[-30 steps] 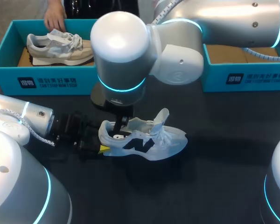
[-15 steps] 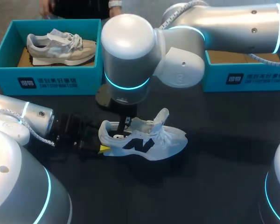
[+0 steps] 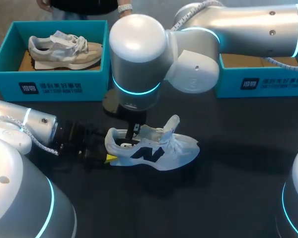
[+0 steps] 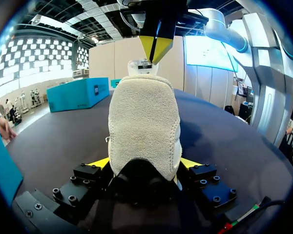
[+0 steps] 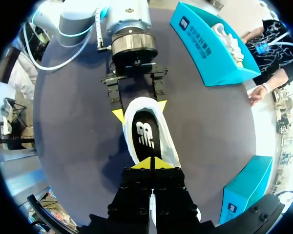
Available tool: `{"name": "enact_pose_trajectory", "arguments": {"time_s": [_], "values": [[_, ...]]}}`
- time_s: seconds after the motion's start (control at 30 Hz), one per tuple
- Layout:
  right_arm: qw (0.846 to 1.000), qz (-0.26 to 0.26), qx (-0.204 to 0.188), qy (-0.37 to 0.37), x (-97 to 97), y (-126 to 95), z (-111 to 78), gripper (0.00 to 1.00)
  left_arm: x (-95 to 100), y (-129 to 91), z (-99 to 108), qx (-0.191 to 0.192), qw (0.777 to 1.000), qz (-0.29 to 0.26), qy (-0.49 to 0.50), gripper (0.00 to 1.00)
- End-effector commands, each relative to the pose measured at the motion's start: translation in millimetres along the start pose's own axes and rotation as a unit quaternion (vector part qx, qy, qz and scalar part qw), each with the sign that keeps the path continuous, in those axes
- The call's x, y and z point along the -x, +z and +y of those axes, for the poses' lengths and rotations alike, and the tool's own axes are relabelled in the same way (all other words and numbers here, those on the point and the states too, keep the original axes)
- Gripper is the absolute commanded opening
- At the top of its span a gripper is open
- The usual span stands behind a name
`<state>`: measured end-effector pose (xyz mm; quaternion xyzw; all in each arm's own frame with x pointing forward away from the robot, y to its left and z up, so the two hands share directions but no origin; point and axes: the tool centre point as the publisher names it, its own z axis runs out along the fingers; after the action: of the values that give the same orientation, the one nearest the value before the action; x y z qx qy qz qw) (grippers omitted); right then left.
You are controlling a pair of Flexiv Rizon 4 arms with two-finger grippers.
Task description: Take the shoe out of the shoebox, open the shoe tongue, remove and reinsert the insole, then place the shoe into the shoebox
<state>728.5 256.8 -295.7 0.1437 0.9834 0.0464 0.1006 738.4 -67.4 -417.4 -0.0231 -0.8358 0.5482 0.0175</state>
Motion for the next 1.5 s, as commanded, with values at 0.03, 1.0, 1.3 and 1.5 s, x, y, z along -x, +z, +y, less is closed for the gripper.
{"name": "enact_pose_trajectory", "arguments": {"time_s": [0.03,1.0,1.3,1.5], "values": [[1.0,0.001,0.001,-0.001,0.4,1,-0.8,0.0,-2.5,3,3,0.0,1.0,-0.001,0.0,0.0],[0.999,0.006,-0.036,-0.025,1.2,53,4.3,0.0,-2.5,3,3,0.0,1.0,-0.001,0.0,0.0],[0.998,0.041,-0.046,-0.018,-1.4,63,-6.7,0.0,-2.5,3,3,0.0,1.0,-0.001,0.0,0.0],[0.996,0.063,-0.054,-0.022,-10.8,64,-9.1,0.0,-2.5,3,3,0.0,1.0,-0.001,0.0,0.0]]}}
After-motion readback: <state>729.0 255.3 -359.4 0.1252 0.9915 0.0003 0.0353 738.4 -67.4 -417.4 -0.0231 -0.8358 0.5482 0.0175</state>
